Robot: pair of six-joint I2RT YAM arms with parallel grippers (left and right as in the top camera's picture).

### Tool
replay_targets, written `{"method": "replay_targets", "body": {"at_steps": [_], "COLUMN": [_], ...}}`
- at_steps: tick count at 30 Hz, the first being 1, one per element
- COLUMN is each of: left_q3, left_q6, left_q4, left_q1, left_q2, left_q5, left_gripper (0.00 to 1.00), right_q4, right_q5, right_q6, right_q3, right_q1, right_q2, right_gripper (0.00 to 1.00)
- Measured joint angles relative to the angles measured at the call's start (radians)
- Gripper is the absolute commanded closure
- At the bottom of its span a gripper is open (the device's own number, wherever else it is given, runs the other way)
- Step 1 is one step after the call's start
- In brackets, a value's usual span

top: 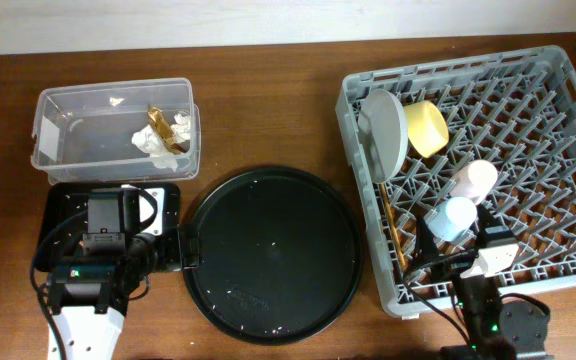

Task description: Sort waste into correct bins and load items into the dishwasher rack

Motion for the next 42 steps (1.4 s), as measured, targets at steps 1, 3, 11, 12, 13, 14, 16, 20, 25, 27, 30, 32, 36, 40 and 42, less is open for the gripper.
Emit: {"method": "replay_targets", "body": {"at_steps": [1,3,11,12,13,14,16,20,25,27,30,32,36,40,42], "left_q3": [0.000,0.000,-0.001,-0.001,-0.001,-0.001,-0.001,-0.001,-0.001,-0.001,-0.003,-0.045,-0.291,-0.624,-0.727], "left_q6": [0.000,0.000,0.000,0.000,0.000,0.000,0.000,0.000,0.000,0.000,0.000,0.000,0.000,0.000,-0.001], "left_q4": [0.000,0.001,0.001,0.001,0.001,0.001,0.001,0.001,0.001,0.001,0.003,0.074,0.407,0.763,0.872], "left_q1": [0.000,0.000,0.000,0.000,0.000,0.000,0.000,0.000,0.000,0.000,0.000,0.000,0.000,0.000,0.000], "left_q2": [0.000,0.000,0.000,0.000,0.000,0.000,0.000,0.000,0.000,0.000,-0.030,-0.146,-0.408,-0.692,-0.802], "left_q5": [0.000,0.000,0.000,0.000,0.000,0.000,0.000,0.000,0.000,0.000,-0.022,-0.063,-0.084,-0.080,-0.080], "left_gripper": [0.01,0.01,0.01,0.01,0.01,0.01,0.01,0.01,0.01,0.01,0.01,0.01,0.01,0.01,0.01], "right_q4": [0.108,0.255,0.112,0.112,0.112,0.112,0.111,0.112,0.112,0.112,0.112,0.111,0.111,0.111,0.111], "right_q5": [0.001,0.007,0.018,0.018,0.018,0.018,0.018,0.018,0.018,0.018,0.018,0.019,0.021,0.022,0.022], "right_q6": [-0.001,-0.003,-0.003,-0.003,-0.003,-0.003,-0.003,-0.003,-0.003,-0.003,-0.003,-0.003,-0.003,-0.003,-0.003], "right_q3": [-0.061,-0.163,-0.220,-0.220,-0.220,-0.220,-0.220,-0.220,-0.220,-0.220,-0.220,-0.220,-0.220,-0.220,-0.220], "right_q1": [0.000,0.000,0.000,0.000,0.000,0.000,0.000,0.000,0.000,0.000,0.000,0.000,0.000,0.000,0.000], "right_q2": [-0.024,-0.037,-0.035,-0.035,-0.035,-0.035,-0.035,-0.035,-0.035,-0.035,-0.035,-0.035,-0.036,-0.035,-0.035], "right_gripper": [0.01,0.01,0.01,0.01,0.01,0.01,0.01,0.01,0.01,0.01,0.01,0.01,0.01,0.01,0.01]}}
